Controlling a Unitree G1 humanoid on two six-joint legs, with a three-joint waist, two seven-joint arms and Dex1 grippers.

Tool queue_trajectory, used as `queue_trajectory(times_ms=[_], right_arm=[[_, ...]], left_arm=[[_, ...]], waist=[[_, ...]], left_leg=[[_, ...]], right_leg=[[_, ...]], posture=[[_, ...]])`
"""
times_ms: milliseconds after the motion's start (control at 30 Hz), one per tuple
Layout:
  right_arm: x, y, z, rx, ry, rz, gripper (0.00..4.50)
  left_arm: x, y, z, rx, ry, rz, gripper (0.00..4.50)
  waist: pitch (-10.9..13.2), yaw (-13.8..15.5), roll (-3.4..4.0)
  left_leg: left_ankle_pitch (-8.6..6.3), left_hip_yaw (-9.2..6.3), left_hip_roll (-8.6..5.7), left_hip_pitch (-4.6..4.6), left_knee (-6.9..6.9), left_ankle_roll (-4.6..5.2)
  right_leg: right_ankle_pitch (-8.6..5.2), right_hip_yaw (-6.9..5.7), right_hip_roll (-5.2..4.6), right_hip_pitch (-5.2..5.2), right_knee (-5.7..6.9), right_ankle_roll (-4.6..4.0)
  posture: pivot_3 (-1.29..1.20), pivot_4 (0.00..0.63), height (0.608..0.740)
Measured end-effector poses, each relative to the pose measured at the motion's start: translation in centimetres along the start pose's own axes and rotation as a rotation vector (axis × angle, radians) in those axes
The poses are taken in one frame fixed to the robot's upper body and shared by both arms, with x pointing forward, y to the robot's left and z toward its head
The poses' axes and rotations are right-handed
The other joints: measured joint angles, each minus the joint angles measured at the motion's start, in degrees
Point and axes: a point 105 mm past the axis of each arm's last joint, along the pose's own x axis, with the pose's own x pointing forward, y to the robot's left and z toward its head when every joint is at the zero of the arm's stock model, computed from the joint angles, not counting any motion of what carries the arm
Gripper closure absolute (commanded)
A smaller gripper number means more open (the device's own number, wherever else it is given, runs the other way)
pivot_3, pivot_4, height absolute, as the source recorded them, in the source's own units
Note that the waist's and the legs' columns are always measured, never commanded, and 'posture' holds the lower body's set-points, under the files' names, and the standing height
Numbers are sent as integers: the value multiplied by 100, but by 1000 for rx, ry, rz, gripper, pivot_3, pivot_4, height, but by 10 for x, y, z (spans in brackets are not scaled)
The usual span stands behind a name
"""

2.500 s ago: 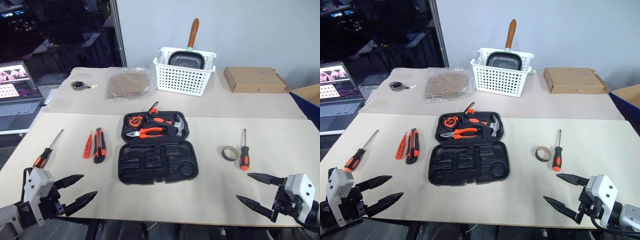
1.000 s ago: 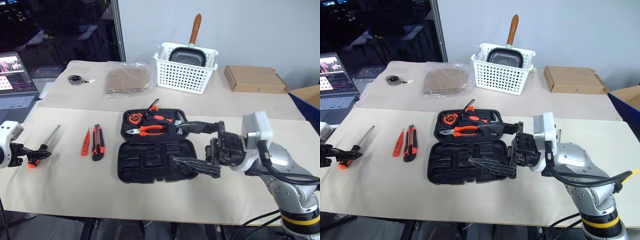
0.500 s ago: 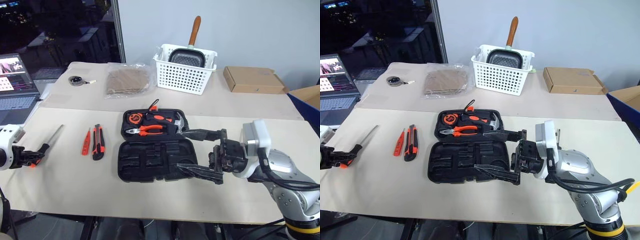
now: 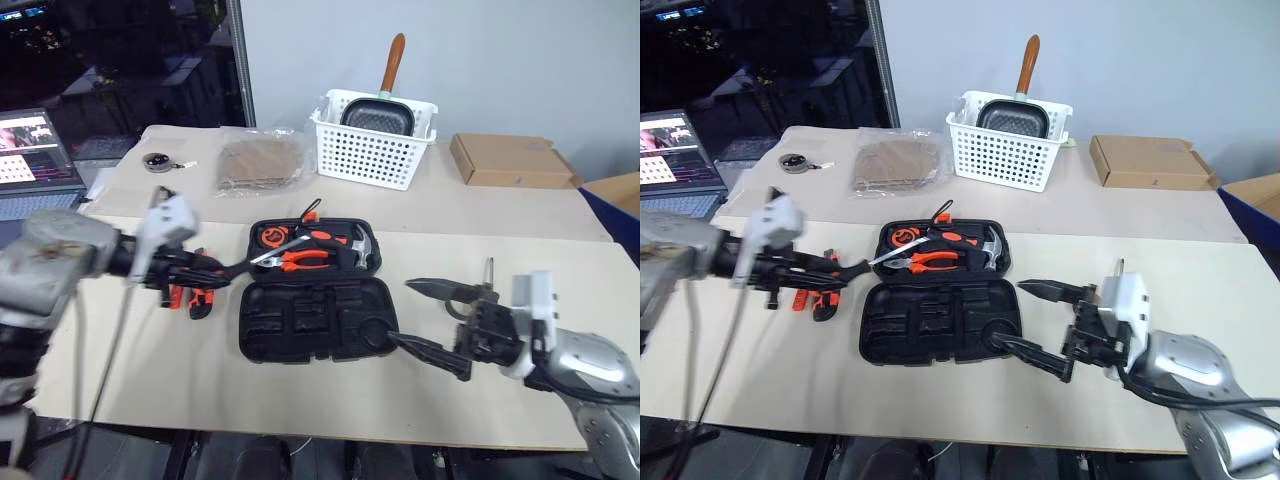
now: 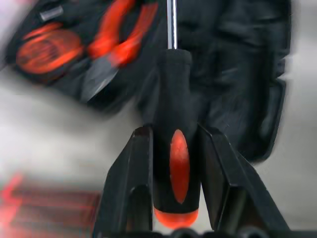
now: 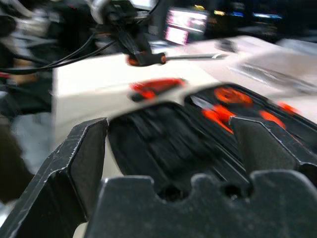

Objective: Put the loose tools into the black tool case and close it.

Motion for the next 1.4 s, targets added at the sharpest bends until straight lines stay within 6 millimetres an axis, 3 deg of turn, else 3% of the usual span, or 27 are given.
queue_trajectory(times_ms=[100,300,800,1133,1200,1233,1333,1400], right_arm=[[-17,-10,-3,-36,42,-56,0],[-27,-12,-4,-76,63,-80,0],[-31,-9,-5,-78,72,-92,0],[-30,-10,-3,-85,67,-92,0],[-30,-10,-3,-88,65,-95,0],[-29,-11,-2,-91,63,-97,0],[-29,-12,-1,-93,59,-104,0],[-28,-11,1,-98,57,-100,0]], left_arm=[[30,-3,11,104,80,-75,3697],[61,2,5,122,214,-114,3697],[56,10,-17,45,322,-90,3697],[67,14,-19,1,316,-86,3697],[67,14,-19,15,317,-86,2695],[67,16,-20,27,323,-78,2597],[66,20,-21,44,321,-54,1541],[58,22,-14,37,279,-27,1541]], waist=[[-1,-56,2],[0,-134,2],[0,-94,2],[0,-78,3],[0,-77,3],[0,-78,3],[0,-68,3],[0,-66,2]], left_leg=[[-1,2,-7,4,0,7],[-3,-12,-7,-2,0,11],[-7,-16,-12,-5,0,17],[-6,-18,-12,-2,0,19],[-6,-17,-12,-2,0,19],[-6,-17,-12,-2,0,19],[-6,-18,-12,-3,0,19],[-6,-20,-10,-8,1,19]], right_leg=[[0,30,4,-4,6,1],[-5,34,5,-7,6,10],[-13,39,-6,-5,5,24],[-31,41,-5,-2,10,54],[-31,42,-7,-2,10,54],[-30,43,-7,-2,10,53],[-30,41,-7,-3,10,52],[-29,39,-6,-7,10,51]], posture=[[0,150,740],[0,150,740],[0,150,740],[0,150,740],[0,150,740],[0,150,740],[0,150,740],[0,150,740]])
